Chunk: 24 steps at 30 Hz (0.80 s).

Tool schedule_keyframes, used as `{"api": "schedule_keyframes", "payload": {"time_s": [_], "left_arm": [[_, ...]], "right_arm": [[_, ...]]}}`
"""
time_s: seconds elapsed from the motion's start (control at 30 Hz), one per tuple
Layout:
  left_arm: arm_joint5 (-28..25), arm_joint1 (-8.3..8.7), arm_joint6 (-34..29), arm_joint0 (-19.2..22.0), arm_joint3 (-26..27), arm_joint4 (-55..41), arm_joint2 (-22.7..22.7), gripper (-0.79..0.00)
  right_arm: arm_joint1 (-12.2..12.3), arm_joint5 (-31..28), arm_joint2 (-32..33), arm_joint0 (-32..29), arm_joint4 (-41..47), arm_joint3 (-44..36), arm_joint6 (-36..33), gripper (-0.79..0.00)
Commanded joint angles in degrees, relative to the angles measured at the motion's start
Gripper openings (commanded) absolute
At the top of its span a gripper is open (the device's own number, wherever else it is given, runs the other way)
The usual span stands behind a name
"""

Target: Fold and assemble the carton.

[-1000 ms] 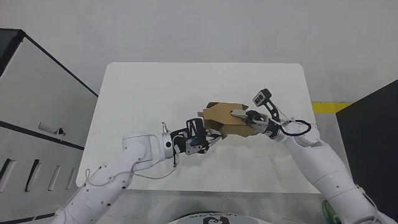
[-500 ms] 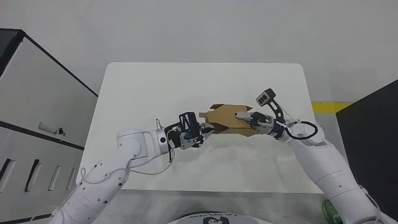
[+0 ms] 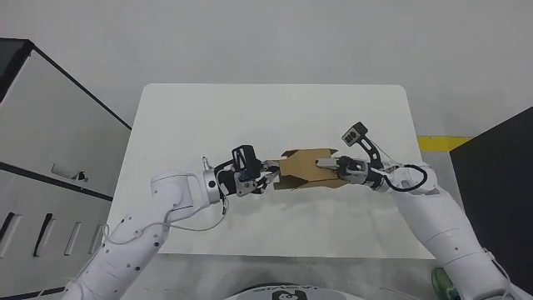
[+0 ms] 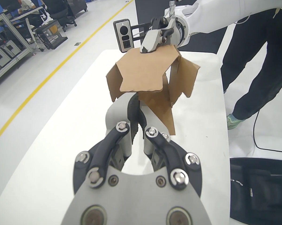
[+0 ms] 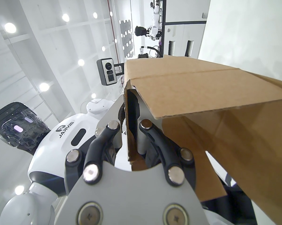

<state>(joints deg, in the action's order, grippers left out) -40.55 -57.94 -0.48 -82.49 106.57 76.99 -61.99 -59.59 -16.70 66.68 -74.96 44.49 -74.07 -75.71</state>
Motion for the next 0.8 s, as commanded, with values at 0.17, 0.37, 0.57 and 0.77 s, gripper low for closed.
{"api": "schedule_keyframes", "payload": {"time_s": [0.17, 0.37, 0.57, 0.77], "left_arm": [[-0.6, -0.12, 0.5, 0.4, -0.2, -0.6, 0.5, -0.785], [-0.7, -0.19, 0.8, 0.6, -0.4, -0.8, 0.8, -0.785], [-0.2, -0.25, 0.5, 0.7, -0.6, -0.4, 0.9, -0.785], [1.3, -0.13, 0.2, 0.4, -0.1, 0.5, -0.1, -0.785]], "right_arm": [[0.0, 1.0, -0.9, 0.6, -5.3, -0.6, 2.7, -0.785], [-0.1, 0.8, -1.2, 0.6, -6.6, -1.3, 2.4, -0.785], [-0.1, -1.8, -0.8, 0.2, -4.4, -1.8, -0.5, -0.785], [0.0, -3.7, -0.2, -0.2, -4.5, -2.0, -2.6, -0.785]]}}
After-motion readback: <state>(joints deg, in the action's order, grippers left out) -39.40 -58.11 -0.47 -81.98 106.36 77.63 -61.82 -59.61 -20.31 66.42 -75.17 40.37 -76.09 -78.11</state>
